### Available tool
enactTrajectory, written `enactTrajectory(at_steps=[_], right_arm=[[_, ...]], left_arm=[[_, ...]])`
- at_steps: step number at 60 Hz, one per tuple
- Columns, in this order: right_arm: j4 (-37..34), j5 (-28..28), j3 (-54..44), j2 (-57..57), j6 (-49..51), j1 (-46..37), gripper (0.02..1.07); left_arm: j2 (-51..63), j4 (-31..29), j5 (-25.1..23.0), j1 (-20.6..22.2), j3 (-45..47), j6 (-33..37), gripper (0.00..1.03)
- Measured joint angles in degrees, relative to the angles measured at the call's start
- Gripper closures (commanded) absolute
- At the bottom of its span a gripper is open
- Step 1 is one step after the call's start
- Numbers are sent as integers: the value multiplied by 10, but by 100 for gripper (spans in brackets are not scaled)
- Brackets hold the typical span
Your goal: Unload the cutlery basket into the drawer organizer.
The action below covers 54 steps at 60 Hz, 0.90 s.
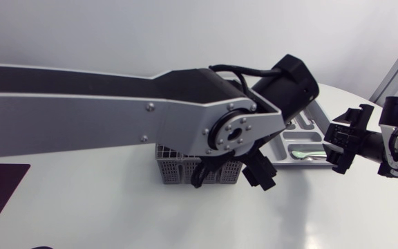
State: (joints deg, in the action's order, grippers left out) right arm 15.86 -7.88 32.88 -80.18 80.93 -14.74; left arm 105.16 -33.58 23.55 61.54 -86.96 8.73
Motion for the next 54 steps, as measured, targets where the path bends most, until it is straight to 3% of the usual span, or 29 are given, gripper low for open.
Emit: enactTrajectory(at_steps=[13,34,43,54], right_arm=[[-11,-11,-14,50,-30,-8,12],[-24,-18,-42,83,-45,-12,12],[-24,-24,-44,90,-45,-16,12],[-24,-24,-44,91,-47,-16,12]], left_arm=[[9,7,94,34,0,-17,9],[76,12,176,64,-8,-46,17],[82,10,190,64,-14,-61,40],[82,10,190,64,-19,-73,48]])
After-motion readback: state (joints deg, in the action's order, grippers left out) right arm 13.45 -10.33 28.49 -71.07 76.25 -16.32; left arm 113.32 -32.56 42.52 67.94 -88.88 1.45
